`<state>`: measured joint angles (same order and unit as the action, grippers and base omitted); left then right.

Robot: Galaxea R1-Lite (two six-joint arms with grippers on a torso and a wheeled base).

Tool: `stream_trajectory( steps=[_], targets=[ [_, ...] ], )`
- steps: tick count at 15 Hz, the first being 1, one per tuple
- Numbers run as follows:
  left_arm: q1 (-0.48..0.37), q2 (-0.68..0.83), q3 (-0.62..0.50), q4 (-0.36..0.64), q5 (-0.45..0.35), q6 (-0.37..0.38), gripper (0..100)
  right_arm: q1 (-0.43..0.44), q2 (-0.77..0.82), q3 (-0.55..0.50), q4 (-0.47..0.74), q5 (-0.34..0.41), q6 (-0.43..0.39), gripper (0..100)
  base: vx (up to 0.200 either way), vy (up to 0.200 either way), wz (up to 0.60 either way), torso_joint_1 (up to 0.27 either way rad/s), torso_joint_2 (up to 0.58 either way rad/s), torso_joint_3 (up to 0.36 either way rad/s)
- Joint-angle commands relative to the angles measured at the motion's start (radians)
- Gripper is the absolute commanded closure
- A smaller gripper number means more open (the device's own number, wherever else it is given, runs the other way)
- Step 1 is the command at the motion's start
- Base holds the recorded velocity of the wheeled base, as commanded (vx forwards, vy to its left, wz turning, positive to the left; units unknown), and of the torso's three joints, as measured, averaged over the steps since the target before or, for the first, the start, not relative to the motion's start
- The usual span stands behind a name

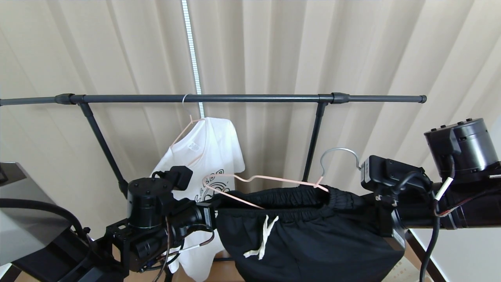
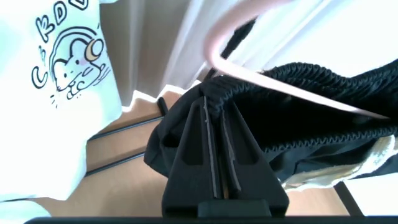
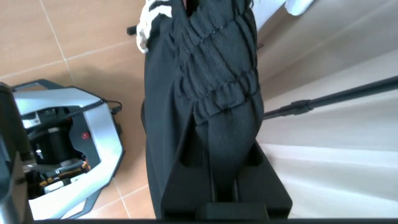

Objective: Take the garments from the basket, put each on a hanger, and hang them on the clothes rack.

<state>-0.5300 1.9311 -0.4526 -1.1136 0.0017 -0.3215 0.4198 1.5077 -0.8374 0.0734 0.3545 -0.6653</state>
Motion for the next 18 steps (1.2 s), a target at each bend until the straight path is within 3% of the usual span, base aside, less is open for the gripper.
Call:
stream_trajectory(
  steps=[1, 4, 9, 18],
  targets=[
    [0.007, -0.001, 0.0, 0.0, 0.001, 0.001, 100, -0.027, 0.025, 0.003, 0.003, -0.003, -0.03, 100, 0.0, 0.0, 0.0, 0.0, 0.0, 0.0],
    [0.016, -0.003, 0.0, -0.002, 0.001, 0.001, 100, -0.027, 0.037, 0.009, 0.003, -0.022, -0.039, 100, 0.0, 0.0, 0.0, 0.0, 0.0, 0.0],
    [0.035, -0.007, 0.0, -0.002, 0.001, 0.021, 100, -0.027, 0.103, 0.004, 0.0, -0.123, -0.06, 100, 0.0, 0.0, 0.0, 0.0, 0.0, 0.0],
    [0.074, -0.017, -0.005, -0.002, 0.001, 0.041, 100, -0.052, 0.121, 0.004, -0.001, -0.132, -0.097, 100, 0.0, 0.0, 0.0, 0.0, 0.0, 0.0]
  ],
)
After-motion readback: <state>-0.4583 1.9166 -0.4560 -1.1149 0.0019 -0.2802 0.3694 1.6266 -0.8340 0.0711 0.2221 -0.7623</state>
